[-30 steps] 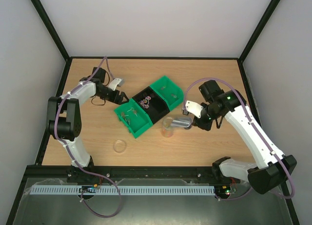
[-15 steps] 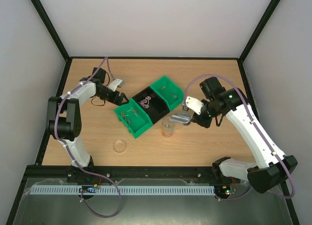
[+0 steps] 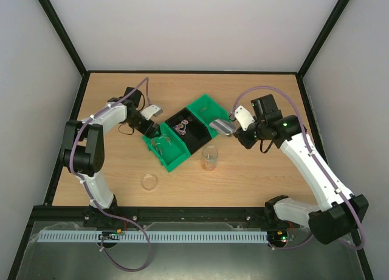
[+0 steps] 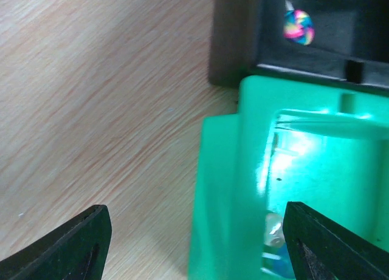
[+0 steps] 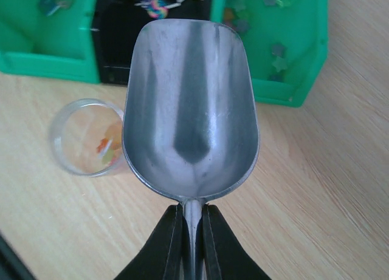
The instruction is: Pack the candies
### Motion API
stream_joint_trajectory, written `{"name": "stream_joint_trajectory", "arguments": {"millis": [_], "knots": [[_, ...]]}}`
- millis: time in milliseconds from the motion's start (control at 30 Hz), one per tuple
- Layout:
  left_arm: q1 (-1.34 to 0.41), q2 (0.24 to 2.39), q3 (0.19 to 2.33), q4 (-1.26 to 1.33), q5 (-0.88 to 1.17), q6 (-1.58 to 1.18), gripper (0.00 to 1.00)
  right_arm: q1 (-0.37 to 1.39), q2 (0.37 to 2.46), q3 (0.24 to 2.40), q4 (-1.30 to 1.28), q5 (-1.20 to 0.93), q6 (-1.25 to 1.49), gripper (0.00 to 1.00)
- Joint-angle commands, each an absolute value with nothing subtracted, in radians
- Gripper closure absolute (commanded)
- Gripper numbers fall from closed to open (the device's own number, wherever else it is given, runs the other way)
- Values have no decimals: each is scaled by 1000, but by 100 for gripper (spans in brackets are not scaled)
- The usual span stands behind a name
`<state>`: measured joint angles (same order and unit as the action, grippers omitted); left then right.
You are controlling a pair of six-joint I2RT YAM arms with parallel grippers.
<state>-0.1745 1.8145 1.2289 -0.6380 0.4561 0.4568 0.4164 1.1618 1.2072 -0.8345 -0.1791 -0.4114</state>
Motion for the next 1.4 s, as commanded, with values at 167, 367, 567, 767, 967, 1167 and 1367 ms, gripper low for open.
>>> {"name": "stream_joint_trajectory", "arguments": {"millis": [167,367,567,767,967,1167,1367], "knots": [[-148,1879,1349,-622,268,402,22,135,1263,1067,-572,-207,-326,99],[-109,1938,1418,-606,218,406,22,-25,1358,993,-452,-210,-373,99],[-63,2022,1543,-621,180,433,21,-102,1433,934,-372,-201,-398,99],[-57,2042,1633,-658,224,455,18,-103,1460,859,-249,-217,-383,99],[-57,1934,1578,-643,268,437,5,-103,1521,830,-183,-230,-362,98],[-34,1793,1510,-595,294,435,1,-103,1527,798,-183,-256,-390,86],[9,1705,1494,-599,428,417,1,-103,1481,746,-216,-286,-419,67]]}}
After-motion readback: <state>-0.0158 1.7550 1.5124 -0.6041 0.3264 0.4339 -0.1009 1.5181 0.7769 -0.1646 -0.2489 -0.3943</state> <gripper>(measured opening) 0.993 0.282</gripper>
